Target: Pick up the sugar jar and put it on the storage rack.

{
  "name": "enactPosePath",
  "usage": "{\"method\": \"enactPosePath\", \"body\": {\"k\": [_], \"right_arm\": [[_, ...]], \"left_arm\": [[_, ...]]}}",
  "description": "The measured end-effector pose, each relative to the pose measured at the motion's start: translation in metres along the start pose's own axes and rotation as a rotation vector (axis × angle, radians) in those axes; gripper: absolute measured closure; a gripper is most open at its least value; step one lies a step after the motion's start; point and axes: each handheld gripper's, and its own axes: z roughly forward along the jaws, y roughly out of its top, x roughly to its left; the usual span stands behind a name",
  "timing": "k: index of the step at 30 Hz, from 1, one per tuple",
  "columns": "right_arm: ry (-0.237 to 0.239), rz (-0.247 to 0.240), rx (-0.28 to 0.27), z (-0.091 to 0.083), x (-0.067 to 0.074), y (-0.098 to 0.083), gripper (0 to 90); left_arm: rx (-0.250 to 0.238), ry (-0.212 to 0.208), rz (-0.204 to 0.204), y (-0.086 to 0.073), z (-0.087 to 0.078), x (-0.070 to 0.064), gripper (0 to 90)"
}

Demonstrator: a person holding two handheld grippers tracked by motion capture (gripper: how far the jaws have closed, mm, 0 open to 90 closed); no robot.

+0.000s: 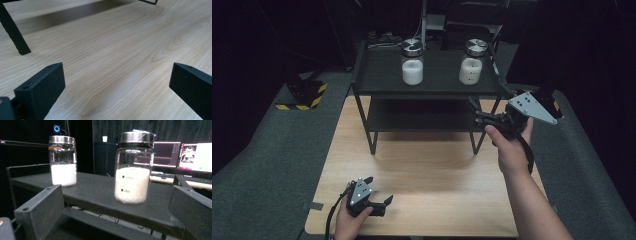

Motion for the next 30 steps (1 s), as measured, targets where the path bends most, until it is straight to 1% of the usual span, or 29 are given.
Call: {"method": "enactPosePath", "body": {"k": [2, 4, 9, 11, 14, 20, 25, 27, 29, 30], "right_arm": [[0.005, -0.009, -0.004, -0.006, 0.000, -0.005, 0.2], [0.009, -0.005, -0.007, -0.011, 0.000, -0.010, 0.2], [0.015, -0.015, 0.002, -0.025, 0.002, -0.025, 0.2], [0.024, -0.020, 0.001, -0.030, 0.002, -0.032, 0.2], [0.033, -0.021, 0.005, -0.038, 0.002, -0.040, 0.2], [0.048, -0.009, 0.011, -0.055, 0.003, -0.058, 0.2], [0.041, -0.013, 0.025, -0.065, 0.005, -0.072, 0.2], [0.039, -0.021, 0.033, -0.070, 0.004, -0.079, 0.2], [0.039, -0.018, 0.041, -0.075, 0.003, -0.086, 0.2], [0.039, -0.018, 0.041, -0.075, 0.003, -0.086, 0.2]], "left_arm": [[0.000, 0.001, 0.000, 0.000, 0.000, 0.000, 0.6], [0.000, 0.001, 0.000, 0.000, 0.000, 0.000, 0.6], [-0.001, 0.002, 0.000, 0.000, 0.000, 0.000, 0.6], [0.000, 0.003, 0.000, 0.000, 0.000, -0.001, 0.6], [-0.001, 0.004, -0.001, 0.000, 0.000, -0.001, 0.6], [-0.002, 0.005, 0.001, 0.000, 0.000, -0.001, 0.6], [-0.005, 0.005, 0.000, -0.001, 0.000, -0.002, 0.6], [-0.005, 0.003, 0.000, -0.001, 0.000, -0.002, 0.6], [-0.005, 0.003, 0.000, -0.001, 0.000, -0.002, 0.6], [-0.005, 0.003, 0.000, -0.001, 0.000, -0.002, 0.6]]}}
